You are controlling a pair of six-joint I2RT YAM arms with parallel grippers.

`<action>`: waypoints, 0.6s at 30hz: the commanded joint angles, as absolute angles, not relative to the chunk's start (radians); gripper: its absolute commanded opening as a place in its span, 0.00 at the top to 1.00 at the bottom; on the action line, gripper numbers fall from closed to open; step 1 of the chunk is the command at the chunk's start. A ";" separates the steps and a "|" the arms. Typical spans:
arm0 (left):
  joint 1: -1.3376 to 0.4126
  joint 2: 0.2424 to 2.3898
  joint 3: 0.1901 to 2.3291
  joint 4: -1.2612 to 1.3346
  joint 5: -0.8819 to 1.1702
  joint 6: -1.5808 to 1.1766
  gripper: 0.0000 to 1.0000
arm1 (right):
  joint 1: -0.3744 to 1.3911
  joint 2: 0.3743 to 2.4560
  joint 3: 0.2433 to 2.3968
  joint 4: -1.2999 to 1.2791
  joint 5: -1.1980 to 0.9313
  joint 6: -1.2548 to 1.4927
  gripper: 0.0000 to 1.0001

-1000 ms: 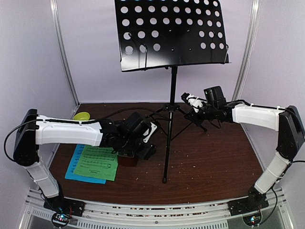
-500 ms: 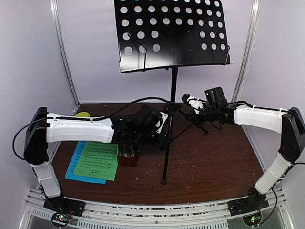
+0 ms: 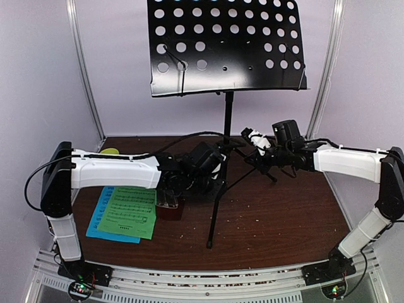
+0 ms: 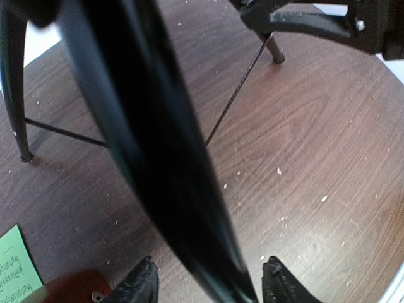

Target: Set up the instrument practice props

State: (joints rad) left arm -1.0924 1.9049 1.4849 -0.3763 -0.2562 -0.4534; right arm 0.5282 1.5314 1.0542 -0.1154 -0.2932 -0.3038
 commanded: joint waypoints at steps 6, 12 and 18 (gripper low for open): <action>-1.065 1.799 1.371 -0.529 -0.317 -0.441 0.50 | 0.569 1.484 1.019 -0.177 -0.294 -0.154 0.98; -1.055 1.759 1.359 -0.483 -0.247 -0.361 0.41 | 0.589 1.467 1.002 -0.167 -0.283 -0.143 0.83; -1.055 1.659 1.409 -0.422 -0.074 -0.306 0.28 | 0.589 1.426 1.013 -0.165 -0.259 -0.115 0.49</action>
